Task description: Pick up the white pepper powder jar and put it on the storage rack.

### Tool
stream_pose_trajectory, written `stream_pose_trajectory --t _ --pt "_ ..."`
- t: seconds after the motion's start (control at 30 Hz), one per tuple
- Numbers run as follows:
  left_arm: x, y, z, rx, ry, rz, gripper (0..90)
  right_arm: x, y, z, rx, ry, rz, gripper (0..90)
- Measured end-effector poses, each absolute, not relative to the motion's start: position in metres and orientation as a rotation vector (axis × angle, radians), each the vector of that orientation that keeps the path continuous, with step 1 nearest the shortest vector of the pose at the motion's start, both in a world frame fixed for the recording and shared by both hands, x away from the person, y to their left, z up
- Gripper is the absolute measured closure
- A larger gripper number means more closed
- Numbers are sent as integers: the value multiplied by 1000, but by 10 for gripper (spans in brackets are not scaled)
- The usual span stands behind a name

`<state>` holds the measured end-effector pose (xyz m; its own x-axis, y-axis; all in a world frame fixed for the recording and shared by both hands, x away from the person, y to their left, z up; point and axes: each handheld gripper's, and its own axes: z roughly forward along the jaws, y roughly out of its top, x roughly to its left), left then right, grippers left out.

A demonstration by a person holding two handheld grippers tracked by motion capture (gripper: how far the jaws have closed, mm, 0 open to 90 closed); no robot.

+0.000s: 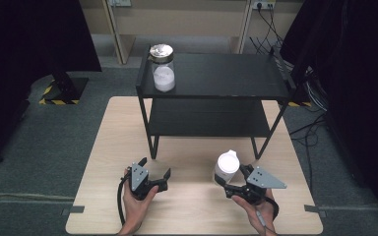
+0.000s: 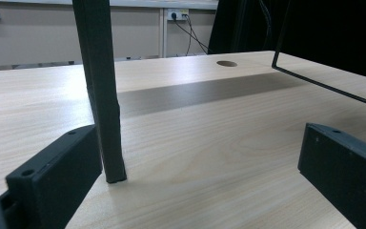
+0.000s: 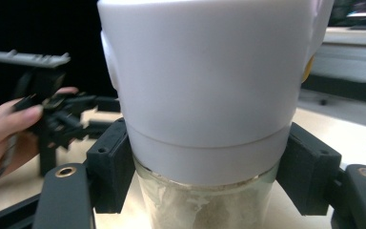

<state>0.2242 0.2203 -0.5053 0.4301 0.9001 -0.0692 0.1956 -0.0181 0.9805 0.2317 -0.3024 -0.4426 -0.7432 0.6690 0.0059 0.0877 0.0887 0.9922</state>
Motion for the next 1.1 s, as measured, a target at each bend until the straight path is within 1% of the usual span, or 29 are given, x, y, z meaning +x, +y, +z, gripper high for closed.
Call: stream_pose_trajectory --t 0.23,1.1 --pt "224 220 -505 1506 1018 748 1 225 -303 -436 816 1814 1678 300" --pt "225 220 -505 1505 1022 747 1 233 -297 -389 822 1683 1657 301"
